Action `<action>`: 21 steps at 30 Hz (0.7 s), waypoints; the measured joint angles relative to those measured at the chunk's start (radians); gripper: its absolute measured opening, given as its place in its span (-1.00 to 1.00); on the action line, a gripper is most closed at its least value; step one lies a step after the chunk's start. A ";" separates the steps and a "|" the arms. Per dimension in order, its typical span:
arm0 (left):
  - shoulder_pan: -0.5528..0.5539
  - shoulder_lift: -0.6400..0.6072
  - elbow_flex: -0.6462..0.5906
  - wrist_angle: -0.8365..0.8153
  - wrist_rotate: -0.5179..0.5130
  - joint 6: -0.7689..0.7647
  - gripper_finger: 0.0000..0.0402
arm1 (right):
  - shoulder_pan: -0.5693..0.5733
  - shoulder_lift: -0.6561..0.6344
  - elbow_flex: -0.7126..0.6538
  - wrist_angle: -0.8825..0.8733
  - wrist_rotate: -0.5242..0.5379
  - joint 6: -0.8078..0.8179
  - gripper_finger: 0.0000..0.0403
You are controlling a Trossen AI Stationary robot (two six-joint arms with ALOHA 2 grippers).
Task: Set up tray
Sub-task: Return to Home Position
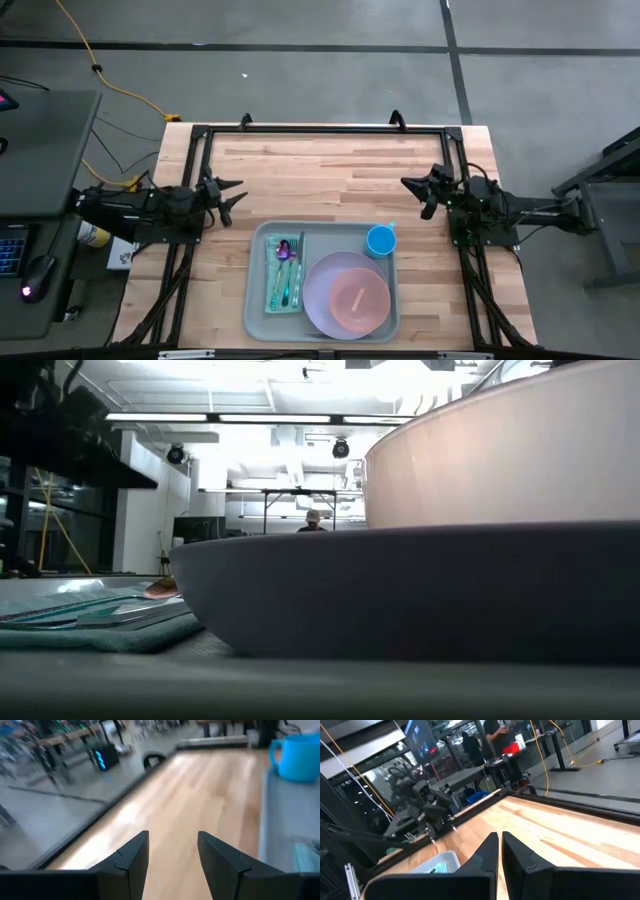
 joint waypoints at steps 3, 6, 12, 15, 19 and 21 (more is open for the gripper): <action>0.000 0.006 0.004 -0.032 0.017 -0.006 0.00 | 0.000 0.000 -0.009 0.002 0.000 -0.003 -1.00; 0.000 0.011 0.004 -0.031 0.005 0.002 0.00 | 0.000 0.001 -0.010 -0.032 0.000 0.001 -1.00; 0.000 0.010 0.004 -0.036 -0.038 0.063 0.00 | 0.000 0.000 -0.010 -0.048 0.008 0.001 -1.00; 0.000 0.010 0.004 -0.035 -0.037 0.086 0.00 | 0.000 0.000 -0.010 -0.072 0.005 0.012 -1.00; 0.000 0.010 -0.003 0.001 -0.026 0.173 0.00 | 0.000 0.000 -0.010 -0.106 0.007 0.027 -1.00; 0.000 0.010 -0.006 0.021 -0.029 0.224 0.00 | 0.000 0.000 -0.010 -0.108 0.008 0.016 -1.00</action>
